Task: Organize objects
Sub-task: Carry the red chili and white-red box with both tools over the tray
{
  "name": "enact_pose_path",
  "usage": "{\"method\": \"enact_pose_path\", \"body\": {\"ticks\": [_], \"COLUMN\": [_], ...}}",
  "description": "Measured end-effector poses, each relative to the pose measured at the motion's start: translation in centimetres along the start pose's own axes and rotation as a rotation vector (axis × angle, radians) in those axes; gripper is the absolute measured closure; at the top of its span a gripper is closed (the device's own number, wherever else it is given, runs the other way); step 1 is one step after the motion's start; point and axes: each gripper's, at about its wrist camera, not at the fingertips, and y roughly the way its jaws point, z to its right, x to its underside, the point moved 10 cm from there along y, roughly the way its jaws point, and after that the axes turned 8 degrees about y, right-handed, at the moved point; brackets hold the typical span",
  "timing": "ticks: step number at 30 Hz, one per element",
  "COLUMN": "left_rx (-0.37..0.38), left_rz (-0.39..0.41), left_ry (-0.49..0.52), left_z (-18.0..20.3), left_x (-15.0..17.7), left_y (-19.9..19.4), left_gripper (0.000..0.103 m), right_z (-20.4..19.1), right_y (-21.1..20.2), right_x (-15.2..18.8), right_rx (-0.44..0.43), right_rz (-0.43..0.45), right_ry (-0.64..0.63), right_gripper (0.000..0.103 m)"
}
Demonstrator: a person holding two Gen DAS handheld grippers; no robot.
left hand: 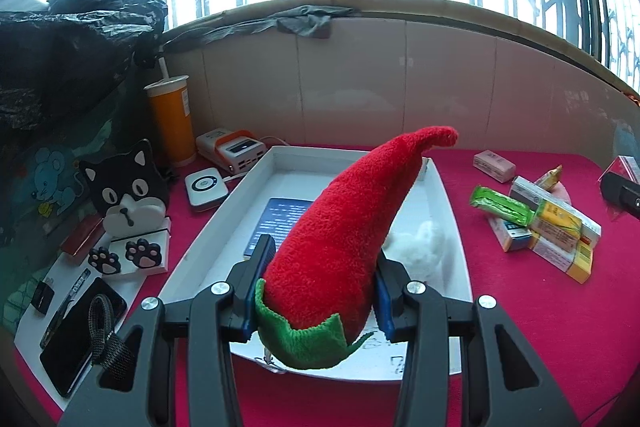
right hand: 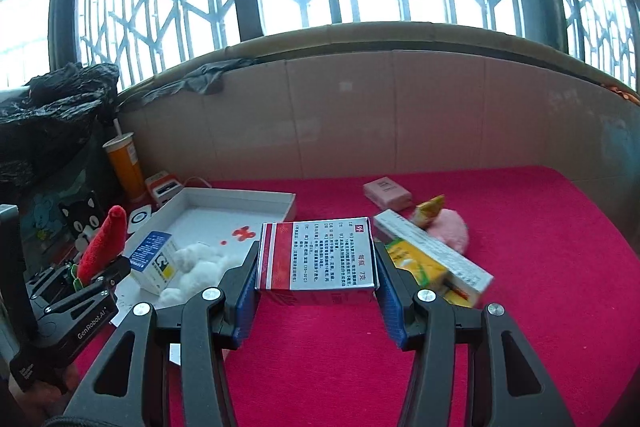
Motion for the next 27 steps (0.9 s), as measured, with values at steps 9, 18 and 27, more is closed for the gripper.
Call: {"method": "enact_pose_path", "body": {"ticks": [9,18,27], "left_rx": [-0.016,-0.037,-0.02], "left_rz": [-0.014,-0.005,-0.004], "left_ry": [-0.004,0.007,0.008], "left_z": [-1.5,-3.1,-4.7], "left_x": [0.3,-0.8,-3.3], "left_y": [0.6,1.2,2.5], "left_gripper": [0.06,0.06,0.06], "right_z": [-2.2,-4.5,-7.2], "right_y": [1.3,2.4,3.5], "right_x": [0.4,0.2,0.2], "right_rx": [-0.016,-0.047,-0.082], "right_rz": [-0.028,-0.041,-0.065], "right_ry": [-0.027,-0.052,-0.073], "right_gripper": [0.047,0.047,0.047]}}
